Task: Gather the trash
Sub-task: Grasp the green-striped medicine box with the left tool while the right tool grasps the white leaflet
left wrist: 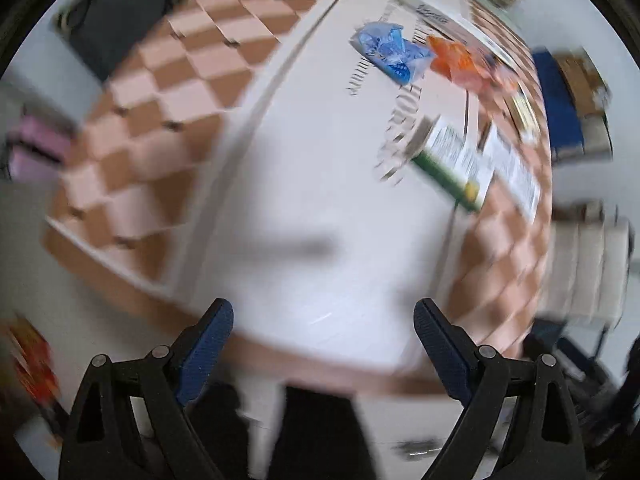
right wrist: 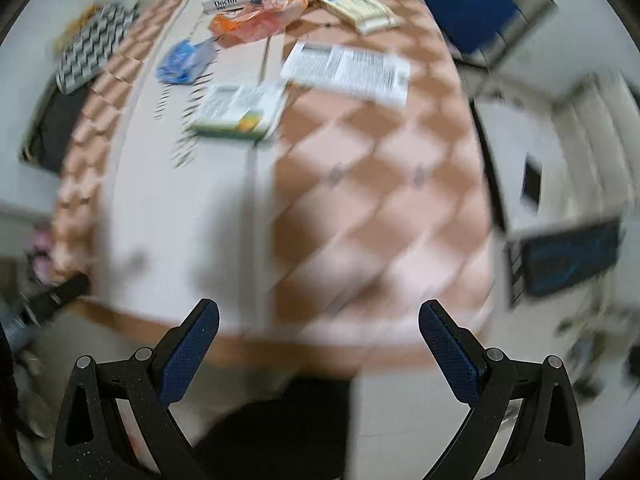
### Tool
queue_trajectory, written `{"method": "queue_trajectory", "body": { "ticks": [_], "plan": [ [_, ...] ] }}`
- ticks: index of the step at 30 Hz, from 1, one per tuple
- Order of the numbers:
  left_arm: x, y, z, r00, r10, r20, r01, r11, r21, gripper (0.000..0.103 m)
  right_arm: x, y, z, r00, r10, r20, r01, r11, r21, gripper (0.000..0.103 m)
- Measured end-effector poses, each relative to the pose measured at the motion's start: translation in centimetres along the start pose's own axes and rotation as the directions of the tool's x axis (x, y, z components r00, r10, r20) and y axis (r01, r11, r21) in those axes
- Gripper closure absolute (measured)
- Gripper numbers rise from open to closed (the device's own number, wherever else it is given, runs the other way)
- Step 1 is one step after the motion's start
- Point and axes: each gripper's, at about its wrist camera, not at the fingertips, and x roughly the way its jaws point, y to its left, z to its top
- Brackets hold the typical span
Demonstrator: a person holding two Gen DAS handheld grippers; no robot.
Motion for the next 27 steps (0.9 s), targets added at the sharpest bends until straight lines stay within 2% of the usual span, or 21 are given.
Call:
{"method": "queue_trajectory", "body": {
  "ticks": [3, 5, 7, 11, 15, 18, 19, 22, 27],
  "plan": [
    [2.8, -3.3, 3.3, 0.993, -0.094, -0.075, 0.079, 0.980, -0.180, 0.011, 2.0, -3.0, 6.3, 0.998, -0.056, -0.037, 0.052, 0.994, -0.096, 0.002],
    [4.6, -5.8, 5.4, 0.983, -0.155, -0.102, 0.119, 0.949, -0.290, 0.011, 3.5, -4.7, 10.2, 0.995, -0.074, -0.070, 0.062, 0.985, -0.160, 0.002],
    [5.8, -7.6, 6.9, 0.976, -0.186, -0.115, 0.132, 0.920, -0.368, 0.011, 4.8, -5.8, 13.4, 0.992, -0.091, -0.092, 0.067, 0.969, -0.236, 0.002],
    [8.8, -9.9, 9.3, 0.971, -0.188, -0.147, 0.094, 0.869, -0.487, 0.011, 7.5, -6.4, 17.6, 0.981, -0.138, -0.138, 0.078, 0.924, -0.374, 0.002],
    [11.2, -10.2, 10.6, 0.971, -0.137, -0.198, 0.001, 0.825, -0.565, 0.012, 9.5, -6.1, 20.1, 0.972, -0.157, -0.177, 0.049, 0.866, -0.498, 0.002],
    [11.3, -9.6, 10.7, 0.976, -0.082, -0.200, -0.050, 0.815, -0.577, 0.032, 10.5, -5.3, 20.8, 0.968, -0.165, -0.189, 0.030, 0.823, -0.567, 0.002],
    [11.1, -9.5, 10.6, 0.979, -0.062, -0.192, -0.060, 0.818, -0.572, 0.033, 10.8, -5.0, 21.0, 0.967, -0.165, -0.194, 0.019, 0.806, -0.591, 0.002],
    [9.8, -8.6, 10.4, 0.987, 0.034, -0.159, -0.113, 0.850, -0.515, 0.034, 11.5, -4.0, 21.3, 0.965, -0.167, -0.201, 0.000, 0.770, -0.638, 0.002],
    [8.9, -5.5, 9.2, 0.984, 0.087, -0.156, -0.155, 0.847, -0.508, 0.034, 12.7, -2.2, 21.8, 0.964, -0.177, -0.200, -0.023, 0.692, -0.721, 0.002]
  ]
}}
